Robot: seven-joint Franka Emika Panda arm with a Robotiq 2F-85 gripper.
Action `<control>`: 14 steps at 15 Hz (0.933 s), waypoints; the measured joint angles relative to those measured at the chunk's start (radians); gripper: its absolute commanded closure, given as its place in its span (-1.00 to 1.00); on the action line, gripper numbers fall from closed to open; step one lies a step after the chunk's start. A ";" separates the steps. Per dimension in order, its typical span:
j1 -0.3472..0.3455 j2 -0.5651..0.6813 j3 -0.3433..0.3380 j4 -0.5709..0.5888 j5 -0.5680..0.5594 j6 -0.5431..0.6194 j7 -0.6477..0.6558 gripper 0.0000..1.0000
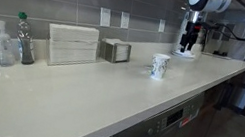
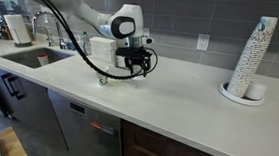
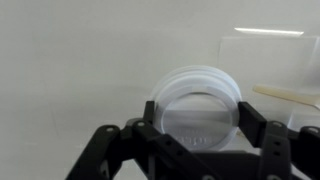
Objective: Pick up the paper cup lid from the kitchen counter and place it on the paper cup
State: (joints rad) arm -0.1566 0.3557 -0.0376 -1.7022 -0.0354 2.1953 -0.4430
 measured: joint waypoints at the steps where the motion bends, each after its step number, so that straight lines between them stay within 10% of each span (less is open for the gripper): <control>1: 0.008 -0.028 0.001 -0.027 0.000 0.000 0.002 -0.24; 14: 0.145 -0.301 0.051 -0.307 -0.021 0.001 0.199 -0.13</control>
State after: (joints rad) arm -0.0119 0.0547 0.0138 -2.0094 -0.0566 2.1958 -0.2439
